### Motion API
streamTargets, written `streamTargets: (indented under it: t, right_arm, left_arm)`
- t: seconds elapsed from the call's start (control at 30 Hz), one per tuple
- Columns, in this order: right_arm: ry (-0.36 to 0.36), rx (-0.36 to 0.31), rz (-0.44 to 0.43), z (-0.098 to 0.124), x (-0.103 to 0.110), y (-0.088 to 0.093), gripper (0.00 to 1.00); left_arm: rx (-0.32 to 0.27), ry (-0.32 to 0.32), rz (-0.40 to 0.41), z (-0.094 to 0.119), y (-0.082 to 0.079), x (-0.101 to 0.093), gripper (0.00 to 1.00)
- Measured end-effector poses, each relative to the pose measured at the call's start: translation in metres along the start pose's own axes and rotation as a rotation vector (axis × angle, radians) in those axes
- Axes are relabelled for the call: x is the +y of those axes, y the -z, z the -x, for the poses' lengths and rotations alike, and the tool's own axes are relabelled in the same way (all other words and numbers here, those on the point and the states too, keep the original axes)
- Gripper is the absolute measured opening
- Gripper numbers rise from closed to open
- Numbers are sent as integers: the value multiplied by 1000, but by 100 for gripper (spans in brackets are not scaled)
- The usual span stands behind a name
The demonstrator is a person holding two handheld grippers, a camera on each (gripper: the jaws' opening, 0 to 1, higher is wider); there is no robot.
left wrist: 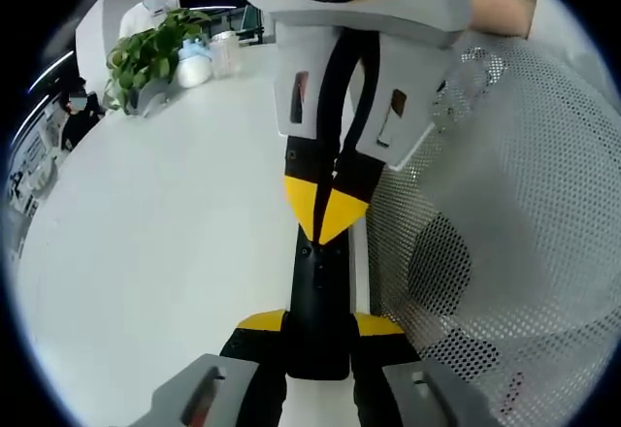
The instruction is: Press the specified remote control buttons in sequence, fully releasing each button before pressing the next.
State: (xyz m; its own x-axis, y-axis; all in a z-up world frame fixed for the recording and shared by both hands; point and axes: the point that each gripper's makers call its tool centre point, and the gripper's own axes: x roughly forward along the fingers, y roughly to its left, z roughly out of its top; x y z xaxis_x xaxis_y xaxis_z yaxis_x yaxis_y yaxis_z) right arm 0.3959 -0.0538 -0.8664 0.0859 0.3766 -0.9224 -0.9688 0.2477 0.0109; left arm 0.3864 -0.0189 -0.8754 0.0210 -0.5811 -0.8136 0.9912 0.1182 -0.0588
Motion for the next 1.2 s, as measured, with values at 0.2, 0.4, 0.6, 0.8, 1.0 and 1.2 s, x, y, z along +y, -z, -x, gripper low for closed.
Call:
streamTargets:
  t: [0.2,0.4,0.6,0.8,1.0,1.2]
  right_arm:
    - [-7,12,20,1,6,2,0]
    - [4,27,50,1,6,2,0]
    - [16,39,82,0,6,3,0]
    - [23,47,102,0,6,3,0]
    - [34,50,125,0,6,2,0]
    - [29,37,94,0,6,3,0]
  left_arm:
    - [0,1,0,0,0,0,24]
    - [1,1,-3,0,0,0,24]
    - [2,2,-5,0,0,1,24]
    - [2,2,-8,-1,0,1,24]
    - [3,1,-10,-1,0,0,24]
    - [5,0,-10,-1,0,0,24]
